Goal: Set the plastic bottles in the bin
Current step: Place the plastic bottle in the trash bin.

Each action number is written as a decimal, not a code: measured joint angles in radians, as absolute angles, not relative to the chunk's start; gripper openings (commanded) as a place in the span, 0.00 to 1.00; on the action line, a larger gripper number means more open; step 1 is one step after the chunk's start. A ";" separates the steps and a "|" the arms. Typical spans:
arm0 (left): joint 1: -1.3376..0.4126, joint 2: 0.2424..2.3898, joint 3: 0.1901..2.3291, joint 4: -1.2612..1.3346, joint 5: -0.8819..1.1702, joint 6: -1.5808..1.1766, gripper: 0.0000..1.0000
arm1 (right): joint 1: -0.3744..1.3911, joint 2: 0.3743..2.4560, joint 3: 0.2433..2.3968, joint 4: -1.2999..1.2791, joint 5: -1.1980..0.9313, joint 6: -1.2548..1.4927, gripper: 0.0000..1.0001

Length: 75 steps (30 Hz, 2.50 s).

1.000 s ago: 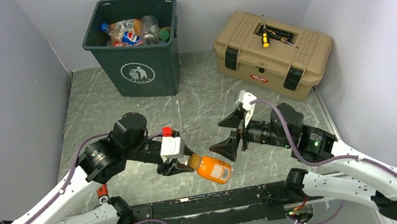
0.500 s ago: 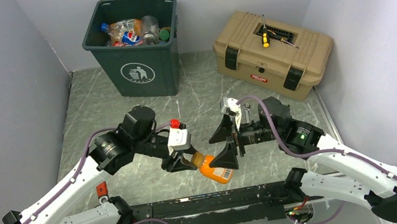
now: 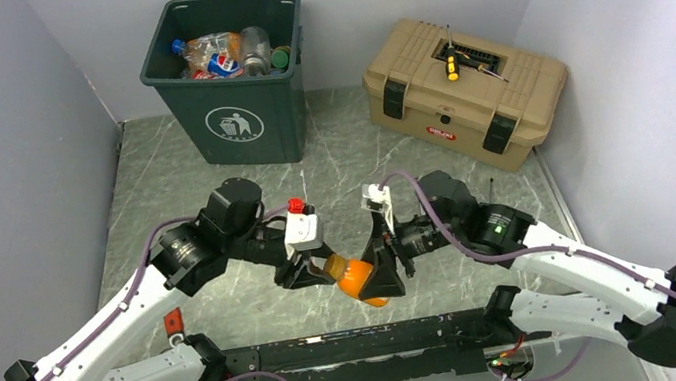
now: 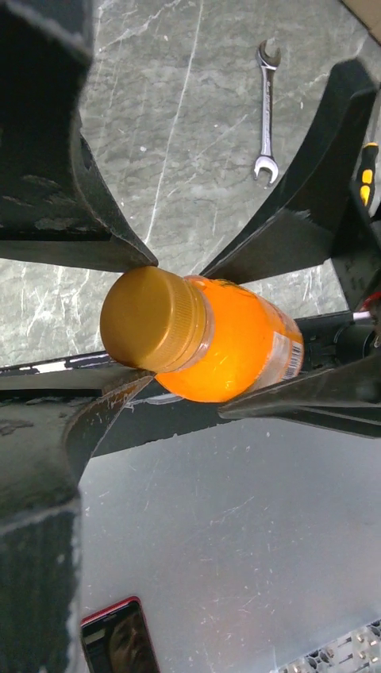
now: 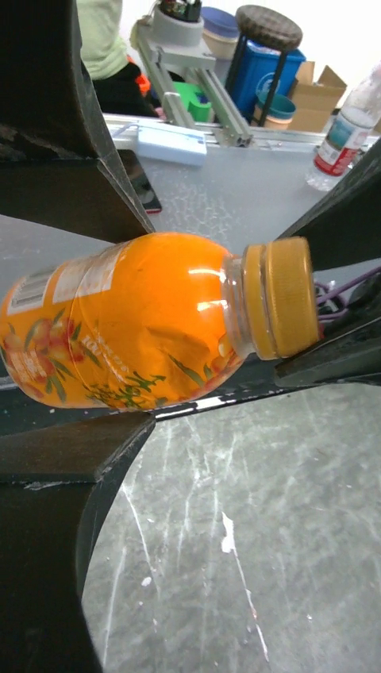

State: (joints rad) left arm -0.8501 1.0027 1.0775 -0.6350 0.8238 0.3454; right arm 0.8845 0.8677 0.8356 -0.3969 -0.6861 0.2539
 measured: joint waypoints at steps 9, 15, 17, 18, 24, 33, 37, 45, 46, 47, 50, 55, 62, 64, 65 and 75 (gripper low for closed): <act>-0.842 0.994 1.064 -0.628 0.802 0.313 0.37 | 0.902 0.910 0.835 -0.410 -0.687 0.237 0.36; -0.826 0.941 1.038 -0.522 0.742 0.257 0.98 | 0.902 0.815 0.790 -0.317 -0.613 0.259 0.16; -0.801 0.895 0.998 -0.424 0.707 0.206 0.99 | 0.903 0.758 0.745 -0.232 -0.556 0.281 0.13; -0.786 0.869 0.972 -0.370 0.686 0.167 0.99 | 0.905 0.729 0.714 -0.173 -0.520 0.297 0.10; -0.678 0.789 0.891 -0.019 0.539 -0.216 0.99 | 0.906 0.656 0.521 0.222 -0.300 0.414 0.00; -0.668 0.904 0.856 0.364 0.557 -0.635 0.96 | 0.973 0.710 0.419 0.564 -0.184 0.433 0.00; -0.669 0.991 0.915 0.373 0.632 -0.673 0.89 | 1.006 0.710 0.422 0.585 -0.164 0.379 0.00; -0.695 1.055 0.950 0.347 0.712 -0.666 0.86 | 1.062 0.711 0.442 0.575 -0.109 0.301 0.00; -0.703 1.055 0.950 0.342 0.719 -0.659 0.89 | 1.062 0.711 0.442 0.575 -0.102 0.299 0.00; -0.716 1.055 0.950 0.331 0.721 -0.644 0.90 | 1.062 0.711 0.442 0.577 -0.089 0.298 0.00; -0.761 1.052 0.949 0.304 0.719 -0.595 0.91 | 1.062 0.710 0.442 0.578 -0.063 0.299 0.00; -0.807 1.025 0.944 0.268 0.706 -0.522 0.59 | 1.065 0.710 0.442 0.596 -0.047 0.305 0.00; -0.807 1.019 0.934 0.290 0.680 -0.468 0.02 | 1.069 0.716 0.442 0.609 -0.057 0.326 0.00; -0.808 1.015 0.924 0.302 0.674 -0.473 0.00 | 1.069 0.717 0.442 0.609 -0.057 0.326 0.22; -0.809 1.014 0.920 0.304 0.669 -0.473 0.00 | 1.069 0.717 0.442 0.606 -0.057 0.327 0.49; -0.813 0.965 1.044 0.061 0.439 -0.308 0.00 | 1.069 0.632 0.582 0.268 0.096 0.364 1.00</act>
